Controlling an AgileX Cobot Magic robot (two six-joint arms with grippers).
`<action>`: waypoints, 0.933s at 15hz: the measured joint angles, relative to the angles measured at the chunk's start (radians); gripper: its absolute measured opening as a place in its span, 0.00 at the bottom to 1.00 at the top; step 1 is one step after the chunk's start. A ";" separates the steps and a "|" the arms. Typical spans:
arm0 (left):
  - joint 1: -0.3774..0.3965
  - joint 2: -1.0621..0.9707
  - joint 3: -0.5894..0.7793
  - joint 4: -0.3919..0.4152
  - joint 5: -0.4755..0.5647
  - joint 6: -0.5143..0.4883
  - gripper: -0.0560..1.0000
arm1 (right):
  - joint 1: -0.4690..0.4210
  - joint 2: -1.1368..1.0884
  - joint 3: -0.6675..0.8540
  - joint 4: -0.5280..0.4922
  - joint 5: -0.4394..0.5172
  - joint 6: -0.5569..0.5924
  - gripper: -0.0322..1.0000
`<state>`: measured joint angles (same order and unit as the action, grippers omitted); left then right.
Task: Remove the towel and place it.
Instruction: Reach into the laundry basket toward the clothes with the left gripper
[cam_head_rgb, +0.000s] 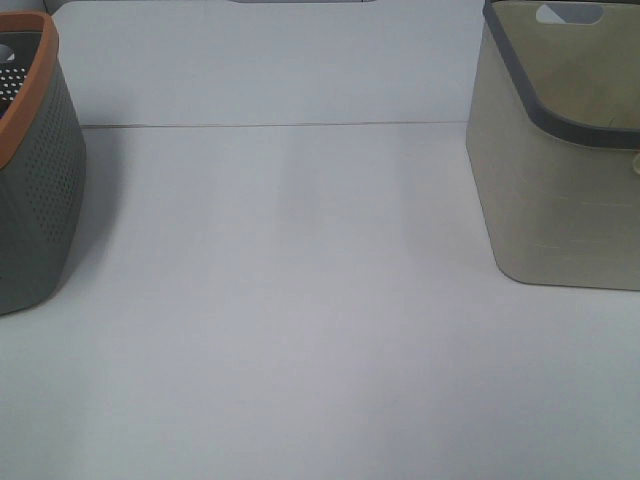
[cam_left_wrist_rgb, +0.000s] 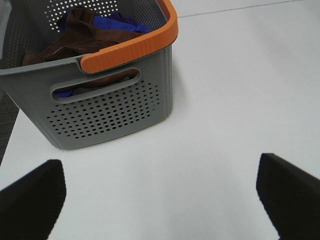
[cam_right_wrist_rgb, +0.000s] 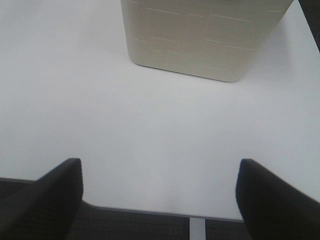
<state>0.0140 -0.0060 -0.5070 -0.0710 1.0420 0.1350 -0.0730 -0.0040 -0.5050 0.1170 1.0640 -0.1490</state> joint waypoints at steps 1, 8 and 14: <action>0.000 0.000 0.000 0.000 0.000 0.000 0.99 | 0.000 0.000 0.000 0.000 0.000 0.000 0.74; 0.000 0.000 0.000 0.000 0.000 0.000 0.99 | 0.000 0.000 0.000 0.000 0.000 0.000 0.74; 0.000 0.000 0.000 0.001 0.000 -0.002 0.99 | 0.000 0.000 0.000 0.000 0.000 0.000 0.74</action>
<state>0.0140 -0.0060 -0.5070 -0.0700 1.0420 0.1330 -0.0730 -0.0040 -0.5050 0.1170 1.0640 -0.1490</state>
